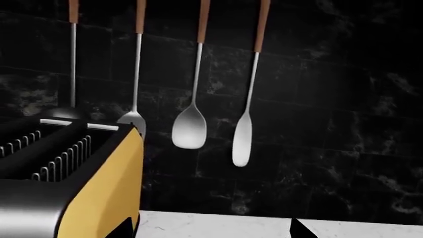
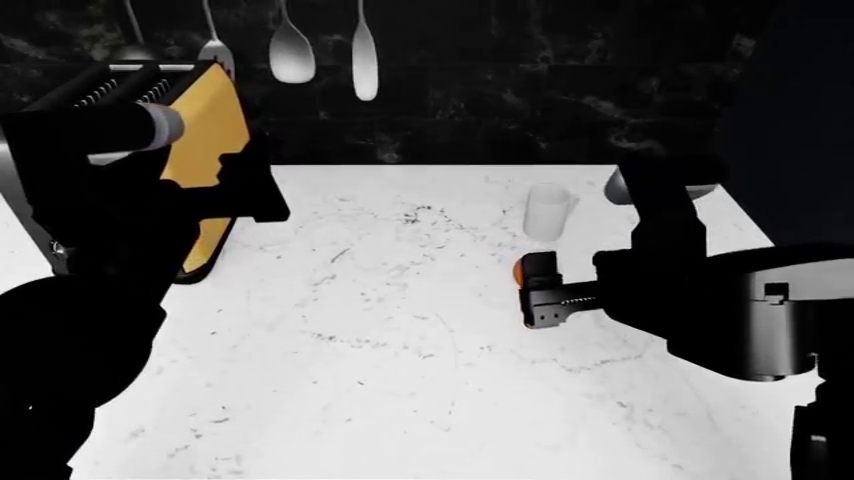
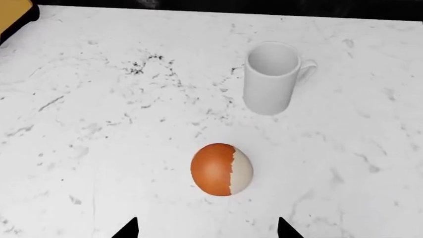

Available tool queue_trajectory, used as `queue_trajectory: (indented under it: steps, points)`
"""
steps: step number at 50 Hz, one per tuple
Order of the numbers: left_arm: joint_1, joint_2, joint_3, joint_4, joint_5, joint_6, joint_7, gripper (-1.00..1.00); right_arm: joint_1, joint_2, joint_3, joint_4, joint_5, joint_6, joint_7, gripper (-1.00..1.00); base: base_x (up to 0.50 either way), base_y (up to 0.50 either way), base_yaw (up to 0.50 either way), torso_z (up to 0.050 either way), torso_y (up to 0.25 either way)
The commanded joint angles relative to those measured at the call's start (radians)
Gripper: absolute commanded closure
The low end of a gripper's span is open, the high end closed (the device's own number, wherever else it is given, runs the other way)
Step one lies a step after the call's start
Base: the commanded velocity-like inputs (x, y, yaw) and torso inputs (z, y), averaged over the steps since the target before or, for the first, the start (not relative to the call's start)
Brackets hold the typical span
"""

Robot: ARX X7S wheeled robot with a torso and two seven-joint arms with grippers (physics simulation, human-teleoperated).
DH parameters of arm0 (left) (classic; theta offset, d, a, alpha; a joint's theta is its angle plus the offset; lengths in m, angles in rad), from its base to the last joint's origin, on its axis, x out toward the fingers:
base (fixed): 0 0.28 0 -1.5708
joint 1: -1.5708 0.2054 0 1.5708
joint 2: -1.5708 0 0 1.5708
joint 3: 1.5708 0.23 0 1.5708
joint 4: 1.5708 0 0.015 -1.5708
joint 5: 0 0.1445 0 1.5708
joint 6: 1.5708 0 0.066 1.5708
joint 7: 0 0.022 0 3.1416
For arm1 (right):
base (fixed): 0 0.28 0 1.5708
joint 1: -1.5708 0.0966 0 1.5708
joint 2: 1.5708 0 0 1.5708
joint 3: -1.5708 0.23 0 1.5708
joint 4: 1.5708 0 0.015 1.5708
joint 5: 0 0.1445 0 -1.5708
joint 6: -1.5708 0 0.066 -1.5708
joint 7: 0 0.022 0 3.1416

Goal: Pick the egg from the counter and place it in the cabinet.

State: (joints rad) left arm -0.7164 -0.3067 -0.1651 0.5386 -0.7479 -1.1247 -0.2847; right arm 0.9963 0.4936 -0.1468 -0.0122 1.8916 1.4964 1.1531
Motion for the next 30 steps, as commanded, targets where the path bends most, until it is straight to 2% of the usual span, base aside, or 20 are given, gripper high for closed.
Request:
queue_trajectory:
  steps: [1,30]
  points:
    - [0.109,-0.023,0.046,-0.012,0.003,0.019,0.001,-1.0,-0.008,-0.002,-0.039,-0.008,-0.061,-0.004,-0.068,-1.0,0.0,0.0,0.0,0.0,0.0]
    - [0.127,-0.038,0.033,-0.012,-0.01,0.033,-0.009,-1.0,-0.013,-0.004,-0.144,-0.026,-0.373,-0.09,-0.359,-1.0,0.0,0.0,0.0,0.0,0.0]
